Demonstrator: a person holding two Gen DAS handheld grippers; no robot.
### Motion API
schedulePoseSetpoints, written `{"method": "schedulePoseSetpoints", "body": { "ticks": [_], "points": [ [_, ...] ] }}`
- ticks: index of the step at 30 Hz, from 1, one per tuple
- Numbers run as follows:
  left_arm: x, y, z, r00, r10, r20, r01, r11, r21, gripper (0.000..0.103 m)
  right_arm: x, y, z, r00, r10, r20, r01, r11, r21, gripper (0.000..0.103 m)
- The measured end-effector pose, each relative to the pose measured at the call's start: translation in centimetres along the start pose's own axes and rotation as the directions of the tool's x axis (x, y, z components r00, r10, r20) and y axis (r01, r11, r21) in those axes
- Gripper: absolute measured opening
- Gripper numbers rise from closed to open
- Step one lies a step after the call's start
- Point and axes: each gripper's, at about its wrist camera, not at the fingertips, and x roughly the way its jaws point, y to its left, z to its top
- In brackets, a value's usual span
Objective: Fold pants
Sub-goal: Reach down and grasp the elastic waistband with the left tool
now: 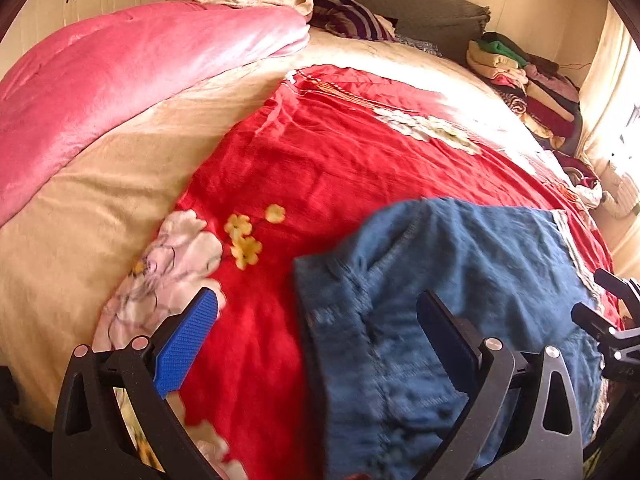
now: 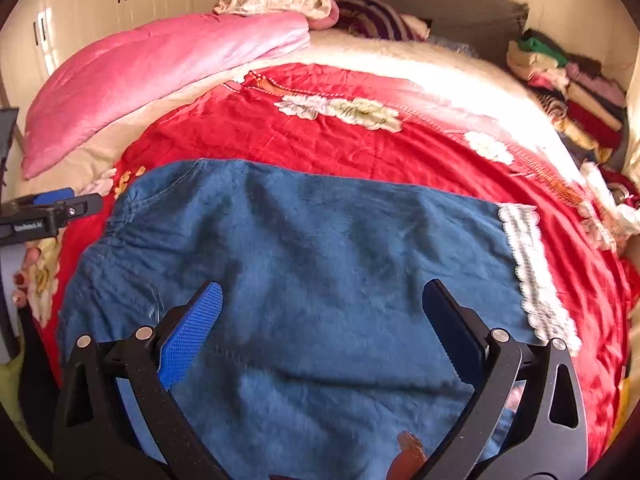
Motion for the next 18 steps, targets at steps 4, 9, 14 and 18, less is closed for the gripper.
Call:
{"method": "schedulePoseSetpoints", "body": {
  "ticks": [4, 9, 14, 18],
  "points": [
    [2.1, 0.8, 0.8, 0.999, -0.025, -0.029, 0.025, 1.000, -0.010, 0.099, 1.9, 0.1, 1.4, 0.999, 0.025, -0.040, -0.026, 0.999, -0.027, 0.095],
    [4.6, 0.8, 1.1, 0.998, -0.011, -0.054, 0.012, 1.000, 0.019, 0.099, 4.0, 0.6, 3.2, 0.998, 0.026, -0.061, -0.031, 0.997, -0.070, 0.095],
    [6.2, 0.1, 1.4, 0.997, -0.013, -0.071, 0.018, 0.997, 0.071, 0.098, 6.1, 0.7, 5.1, 0.998, 0.010, -0.062, -0.018, 0.991, -0.130, 0.095],
    [6.6, -0.2, 1.5, 0.997, -0.056, -0.044, 0.060, 0.995, 0.086, 0.066, 7.9, 1.1, 6.2, 0.998, -0.002, -0.067, -0.012, 0.977, -0.211, 0.095]
  ]
}}
